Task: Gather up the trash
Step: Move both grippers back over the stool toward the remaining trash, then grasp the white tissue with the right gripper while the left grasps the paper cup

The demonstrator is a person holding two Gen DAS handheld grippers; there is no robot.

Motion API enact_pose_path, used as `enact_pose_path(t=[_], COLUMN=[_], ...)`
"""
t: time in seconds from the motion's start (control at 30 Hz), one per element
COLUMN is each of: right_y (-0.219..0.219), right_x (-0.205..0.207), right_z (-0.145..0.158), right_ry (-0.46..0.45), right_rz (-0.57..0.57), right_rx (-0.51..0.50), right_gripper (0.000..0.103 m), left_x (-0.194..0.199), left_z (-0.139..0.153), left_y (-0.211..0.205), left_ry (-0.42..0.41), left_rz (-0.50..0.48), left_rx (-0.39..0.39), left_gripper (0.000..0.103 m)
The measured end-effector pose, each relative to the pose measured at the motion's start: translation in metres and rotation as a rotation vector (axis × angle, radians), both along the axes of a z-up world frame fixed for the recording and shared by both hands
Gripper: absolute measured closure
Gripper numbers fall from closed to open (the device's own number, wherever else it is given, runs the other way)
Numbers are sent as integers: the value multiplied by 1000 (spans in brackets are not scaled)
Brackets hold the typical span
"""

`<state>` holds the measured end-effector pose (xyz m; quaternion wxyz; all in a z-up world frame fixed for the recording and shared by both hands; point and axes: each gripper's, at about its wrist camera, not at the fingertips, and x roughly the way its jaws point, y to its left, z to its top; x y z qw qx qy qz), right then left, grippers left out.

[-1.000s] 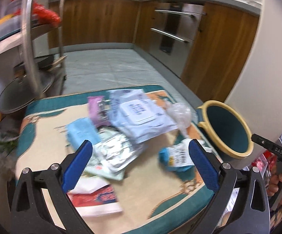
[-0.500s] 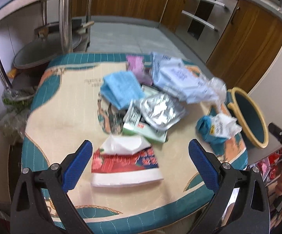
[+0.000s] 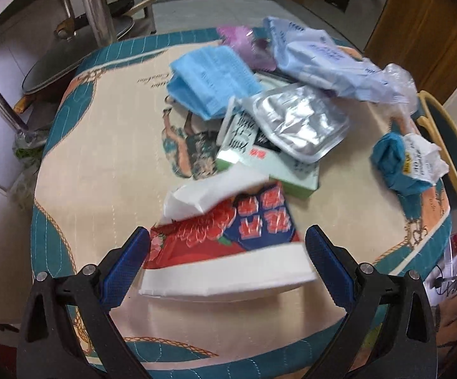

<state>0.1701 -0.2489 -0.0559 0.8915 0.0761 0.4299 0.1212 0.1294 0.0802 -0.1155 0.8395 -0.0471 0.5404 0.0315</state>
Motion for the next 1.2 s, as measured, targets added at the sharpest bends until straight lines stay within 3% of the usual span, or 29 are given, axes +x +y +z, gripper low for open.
enact_pose_path(t=[0.1, 0.17, 0.33, 0.67, 0.8, 0.97, 1.03, 1.2], right_y=[7, 11, 21, 23, 24, 28, 29, 30], right_x=[3, 5, 8, 29, 42, 51, 52, 48], right_z=[-4, -7, -15, -33, -45, -55, -58, -53], right_ry=[14, 23, 47, 99, 117, 128, 136, 111], right_rz=[22, 35, 57, 33, 24, 38, 49, 73], right_rx=[0, -1, 8, 87, 107, 114, 116, 115], right_gripper=[30, 30, 30, 30, 38, 56, 76, 88], left_x=[-2, -2, -6, -10, -13, -15, -16, -20], left_z=[1, 3, 8, 29, 40, 48, 50, 60], left_y=[6, 9, 13, 11, 17, 21, 20, 18], left_ry=[-8, -16, -37, -135, -189, -233, -246, -297], left_rz=[18, 32, 33, 28, 49, 57, 54, 47], left_rx=[-13, -18, -61, -73, -114, -144, -152, -164], left_gripper=[19, 39, 72, 85, 85, 85, 85, 85])
